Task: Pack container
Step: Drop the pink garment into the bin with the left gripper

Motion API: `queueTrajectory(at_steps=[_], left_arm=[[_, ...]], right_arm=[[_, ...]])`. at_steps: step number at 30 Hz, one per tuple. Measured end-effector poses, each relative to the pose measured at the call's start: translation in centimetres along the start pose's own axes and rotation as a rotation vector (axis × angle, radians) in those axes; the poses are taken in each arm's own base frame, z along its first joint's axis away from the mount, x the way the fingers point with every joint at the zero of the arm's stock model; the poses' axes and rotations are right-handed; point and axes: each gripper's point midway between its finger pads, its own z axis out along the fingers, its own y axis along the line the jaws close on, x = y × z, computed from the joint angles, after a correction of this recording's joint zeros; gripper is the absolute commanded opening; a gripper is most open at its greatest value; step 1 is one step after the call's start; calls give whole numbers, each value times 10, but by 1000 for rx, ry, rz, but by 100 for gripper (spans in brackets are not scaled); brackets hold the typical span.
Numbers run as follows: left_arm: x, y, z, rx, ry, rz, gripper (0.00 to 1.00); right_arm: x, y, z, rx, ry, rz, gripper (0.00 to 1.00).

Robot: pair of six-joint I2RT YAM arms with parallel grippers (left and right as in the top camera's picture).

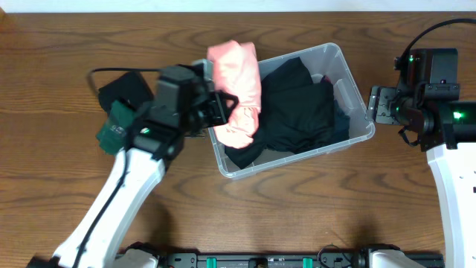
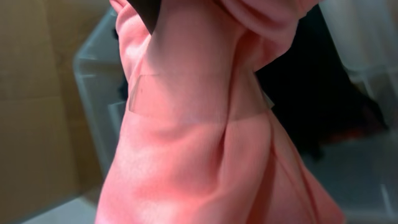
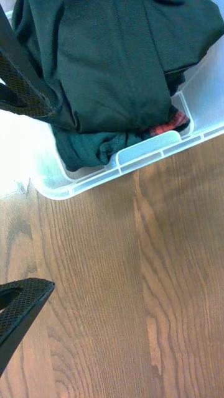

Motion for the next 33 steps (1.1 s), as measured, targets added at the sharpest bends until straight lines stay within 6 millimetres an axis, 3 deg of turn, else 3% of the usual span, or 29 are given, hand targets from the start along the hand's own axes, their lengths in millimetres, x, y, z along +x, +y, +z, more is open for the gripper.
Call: queueTrajectory(at_steps=[5,6,8,9,14,16,20,23,27,33], left_arm=[[25,16,36,-61,103,-120,10],[29,18,40,-66,118,-141,24],[33,18,44,-66,137,-170,78],[34,17,44,-64,140,-184,99],[25,13,32,-44,109,-216,98],[14,12,21,-31,73,-219,98],[-13,13,-18,-37,-57,-197,98],[-28,18,-49,-74,-162,-156,98],[-36,38,-79,-175,-245,-137,98],[-31,76,-90,-312,-234,-192,98]], right_arm=[[0,0,0,0,1,0,81],[1,0,0,0,2,-1,81],[2,0,0,1,8,-3,80],[2,0,0,1,8,-3,82],[-2,1,0,-7,-7,-17,80],[-3,8,0,-43,-13,-46,72],[-1,28,-1,-157,-7,-114,46],[2,38,2,-202,16,-144,38],[13,58,22,-247,92,-188,35],[52,81,59,-274,271,-252,29]])
